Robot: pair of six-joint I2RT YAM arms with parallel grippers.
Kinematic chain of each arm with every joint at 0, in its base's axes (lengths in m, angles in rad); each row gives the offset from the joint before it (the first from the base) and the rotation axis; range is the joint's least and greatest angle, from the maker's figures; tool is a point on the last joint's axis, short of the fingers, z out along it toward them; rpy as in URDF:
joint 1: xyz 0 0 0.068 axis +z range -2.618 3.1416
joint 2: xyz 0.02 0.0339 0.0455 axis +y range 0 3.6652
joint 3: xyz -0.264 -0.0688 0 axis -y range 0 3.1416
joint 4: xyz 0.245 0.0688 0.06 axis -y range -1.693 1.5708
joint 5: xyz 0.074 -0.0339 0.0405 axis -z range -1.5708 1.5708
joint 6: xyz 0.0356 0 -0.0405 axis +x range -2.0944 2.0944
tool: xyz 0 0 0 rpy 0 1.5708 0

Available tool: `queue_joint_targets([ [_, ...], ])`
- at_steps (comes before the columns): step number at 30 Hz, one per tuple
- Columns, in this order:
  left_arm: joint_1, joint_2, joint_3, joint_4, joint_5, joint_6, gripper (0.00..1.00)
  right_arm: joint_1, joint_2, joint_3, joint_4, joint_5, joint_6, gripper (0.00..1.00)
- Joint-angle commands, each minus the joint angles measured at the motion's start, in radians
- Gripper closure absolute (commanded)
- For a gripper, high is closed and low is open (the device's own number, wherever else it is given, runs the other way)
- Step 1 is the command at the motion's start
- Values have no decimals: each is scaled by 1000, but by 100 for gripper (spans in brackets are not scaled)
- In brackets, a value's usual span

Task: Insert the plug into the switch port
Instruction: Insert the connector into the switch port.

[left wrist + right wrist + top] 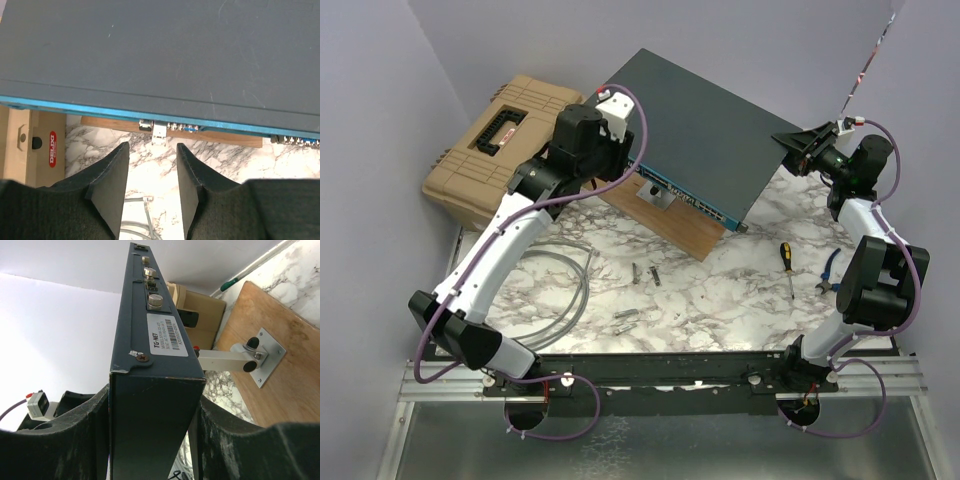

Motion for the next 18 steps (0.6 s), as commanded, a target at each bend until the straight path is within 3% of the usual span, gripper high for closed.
queue_joint_targets([
  [1,-3,-45,-52,-27,-22,-14,58,-2,22,13,-8,-15,-78,68],
  [4,-3,-64,-96,-46,-14,-19,62,-2,24,16,-15,-13,-83,68],
  [11,-2,-70,-148,-45,-9,-20,86,-3,25,20,-24,-10,-87,68],
  [18,0,-54,-166,29,-15,-20,94,-2,25,20,-27,-12,-88,69],
])
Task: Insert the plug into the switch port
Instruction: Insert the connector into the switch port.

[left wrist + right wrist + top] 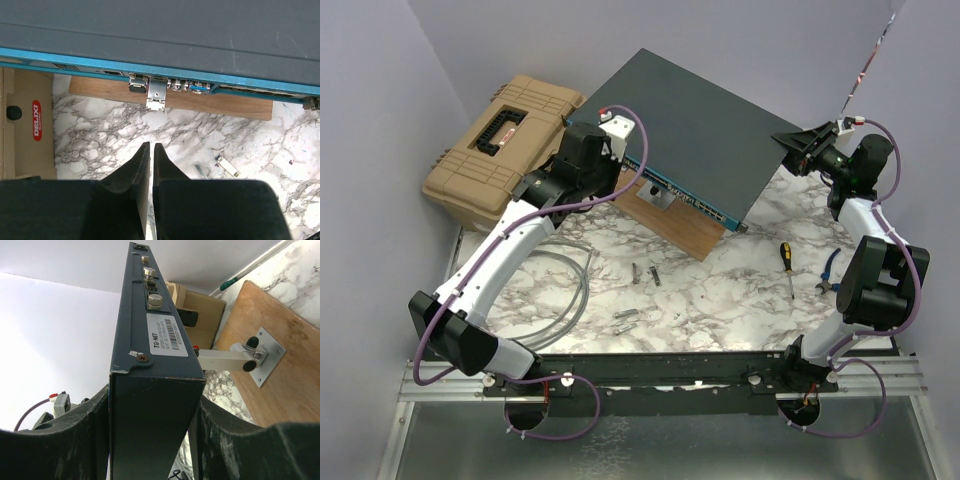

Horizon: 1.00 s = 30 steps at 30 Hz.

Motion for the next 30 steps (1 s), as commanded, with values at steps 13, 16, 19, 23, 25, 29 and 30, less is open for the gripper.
queue_joint_targets([
  [13,6,62,35,108,15,-2,97,-4,25,16,-12,-14,-78,69],
  [16,8,64,36,115,10,-1,97,-2,28,16,-10,-15,-76,69],
  [19,9,66,36,125,8,-2,98,-3,28,16,-8,-15,-74,69],
  [23,11,68,35,146,9,-4,97,-3,29,16,-4,-15,-71,69],
  [25,11,69,35,159,9,-5,97,-3,30,16,-2,-16,-70,69],
  [29,13,72,28,194,11,-7,97,-3,30,14,-2,-16,-69,69],
  [30,13,72,26,203,12,-7,97,-3,28,14,-2,-16,-69,69],
])
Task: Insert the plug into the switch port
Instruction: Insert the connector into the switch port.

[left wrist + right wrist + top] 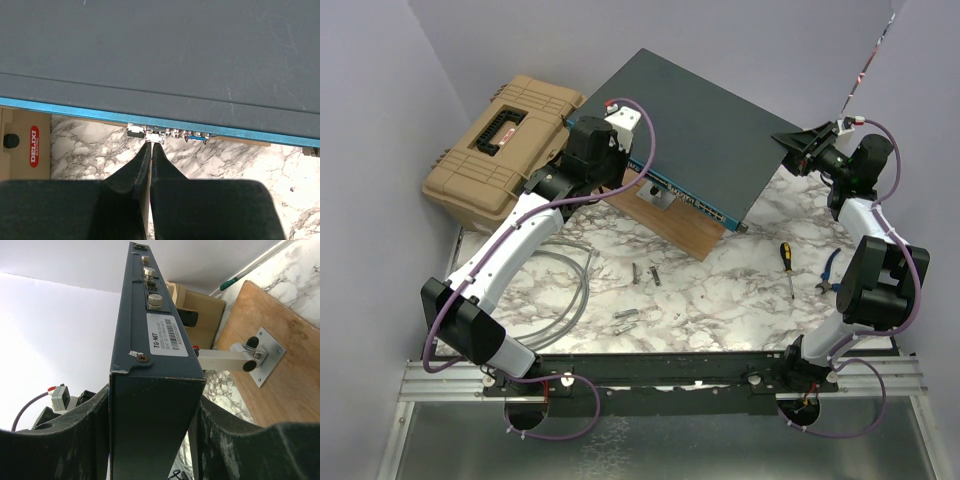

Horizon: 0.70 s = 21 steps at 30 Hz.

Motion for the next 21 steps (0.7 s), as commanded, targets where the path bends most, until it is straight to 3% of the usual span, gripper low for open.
queue_joint_targets([
  [1,6,7,15,77,13,-5,97,-3,28,15,-2,-16,-68,69],
  [21,6,-23,-71,281,18,-129,97,-3,20,8,-9,-17,-68,69],
])
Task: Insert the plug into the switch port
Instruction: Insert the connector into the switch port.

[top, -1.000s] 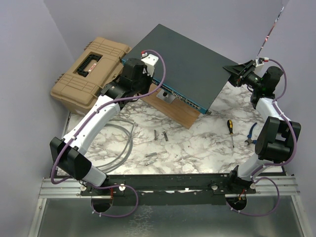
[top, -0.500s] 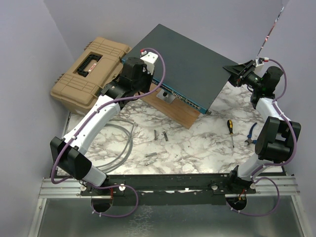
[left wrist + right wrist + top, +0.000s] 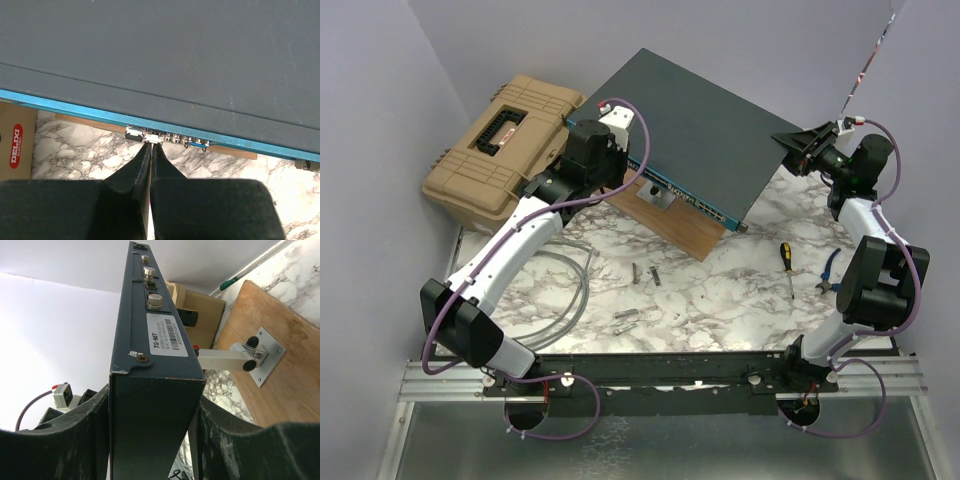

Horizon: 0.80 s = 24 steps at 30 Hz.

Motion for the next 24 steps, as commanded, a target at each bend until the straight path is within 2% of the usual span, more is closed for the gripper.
queue_joint_targets([
  [1,6,-16,-25,211,7,-44,97,-2,20,8,-8,-17,-68,69],
  [24,5,-6,-61,383,5,-101,96,-1,24,15,-11,-29,-68,69],
])
